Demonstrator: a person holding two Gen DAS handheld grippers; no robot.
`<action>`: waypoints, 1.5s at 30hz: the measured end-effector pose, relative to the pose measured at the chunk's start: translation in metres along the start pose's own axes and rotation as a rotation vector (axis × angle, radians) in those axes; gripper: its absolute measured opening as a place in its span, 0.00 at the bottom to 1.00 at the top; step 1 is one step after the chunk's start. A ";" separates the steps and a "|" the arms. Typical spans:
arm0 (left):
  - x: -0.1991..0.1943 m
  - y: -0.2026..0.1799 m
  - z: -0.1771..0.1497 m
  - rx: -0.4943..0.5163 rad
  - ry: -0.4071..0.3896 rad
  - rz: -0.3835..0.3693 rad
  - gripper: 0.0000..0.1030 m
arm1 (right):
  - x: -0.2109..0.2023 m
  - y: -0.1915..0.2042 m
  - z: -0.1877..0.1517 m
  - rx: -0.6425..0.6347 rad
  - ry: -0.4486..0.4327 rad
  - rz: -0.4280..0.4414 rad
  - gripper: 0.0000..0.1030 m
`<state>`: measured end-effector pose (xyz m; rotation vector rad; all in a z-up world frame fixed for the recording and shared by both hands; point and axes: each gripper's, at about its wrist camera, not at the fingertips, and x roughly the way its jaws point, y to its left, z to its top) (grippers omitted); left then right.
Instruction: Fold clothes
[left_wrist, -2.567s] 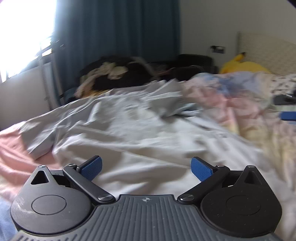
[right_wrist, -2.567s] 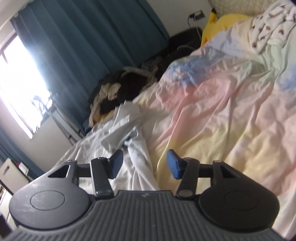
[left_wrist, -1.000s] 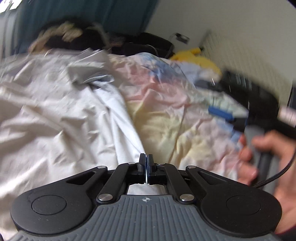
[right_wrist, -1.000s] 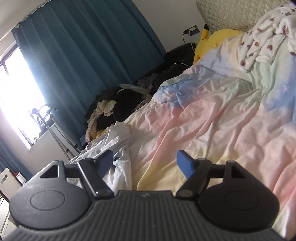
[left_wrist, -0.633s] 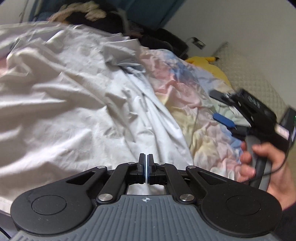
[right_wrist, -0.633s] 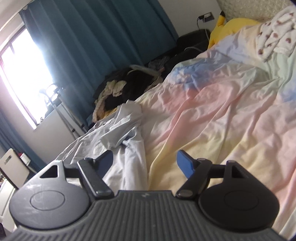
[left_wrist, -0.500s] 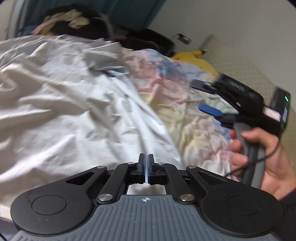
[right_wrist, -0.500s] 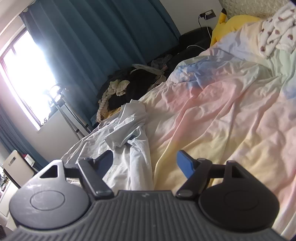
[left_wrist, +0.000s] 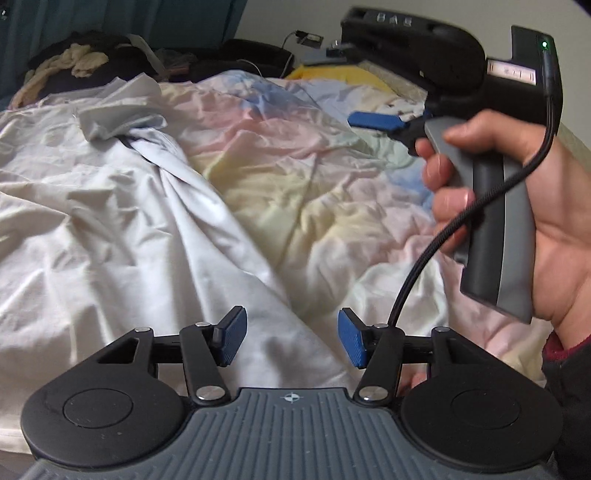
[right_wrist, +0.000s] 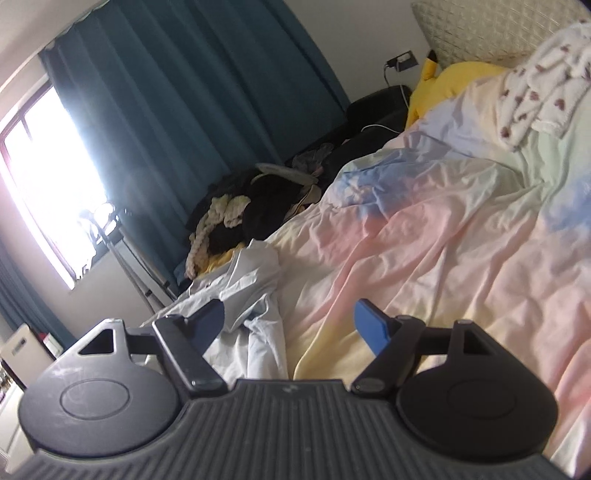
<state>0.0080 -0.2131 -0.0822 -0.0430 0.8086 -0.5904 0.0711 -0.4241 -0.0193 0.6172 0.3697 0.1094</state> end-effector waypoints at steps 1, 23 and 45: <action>0.004 -0.002 -0.001 0.002 0.010 0.008 0.58 | -0.001 -0.001 0.001 0.003 -0.004 0.002 0.76; -0.084 0.098 -0.016 -0.536 -0.115 -0.137 0.04 | 0.010 0.010 -0.009 -0.042 0.050 0.038 0.78; -0.119 0.137 -0.040 -0.490 -0.065 -0.028 0.52 | 0.093 0.087 -0.112 -0.362 0.419 0.146 0.20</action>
